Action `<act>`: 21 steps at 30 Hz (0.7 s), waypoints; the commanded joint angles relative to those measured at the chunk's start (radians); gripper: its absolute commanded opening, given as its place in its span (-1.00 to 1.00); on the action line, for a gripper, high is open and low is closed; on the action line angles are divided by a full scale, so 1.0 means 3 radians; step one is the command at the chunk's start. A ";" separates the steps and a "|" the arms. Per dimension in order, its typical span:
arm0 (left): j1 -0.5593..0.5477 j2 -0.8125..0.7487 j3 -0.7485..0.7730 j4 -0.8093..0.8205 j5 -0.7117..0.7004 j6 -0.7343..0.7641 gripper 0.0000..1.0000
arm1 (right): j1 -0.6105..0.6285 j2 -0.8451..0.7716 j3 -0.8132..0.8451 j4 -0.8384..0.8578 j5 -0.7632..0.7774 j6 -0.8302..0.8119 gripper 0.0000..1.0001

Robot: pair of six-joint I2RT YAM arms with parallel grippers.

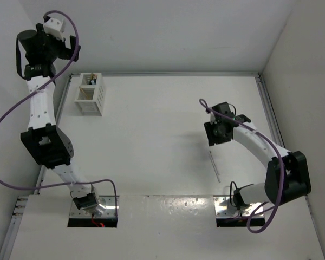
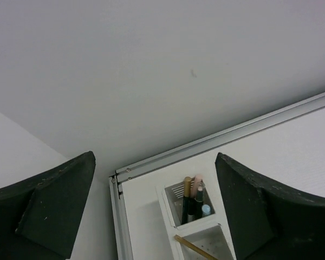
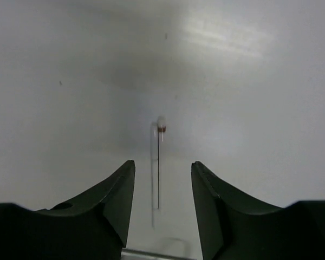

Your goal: Organize the makeup

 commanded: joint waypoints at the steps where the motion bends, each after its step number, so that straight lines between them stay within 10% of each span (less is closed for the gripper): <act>1: 0.0038 -0.0228 0.0134 -0.0712 0.0334 0.0038 0.98 | 0.0023 0.0025 -0.0230 -0.0180 -0.0224 0.0178 -0.07; 21: -0.0391 -0.0408 0.0058 -0.2191 -0.0304 0.0074 0.58 | -0.0090 0.0521 -0.0405 -0.0067 -0.0250 0.0296 -0.52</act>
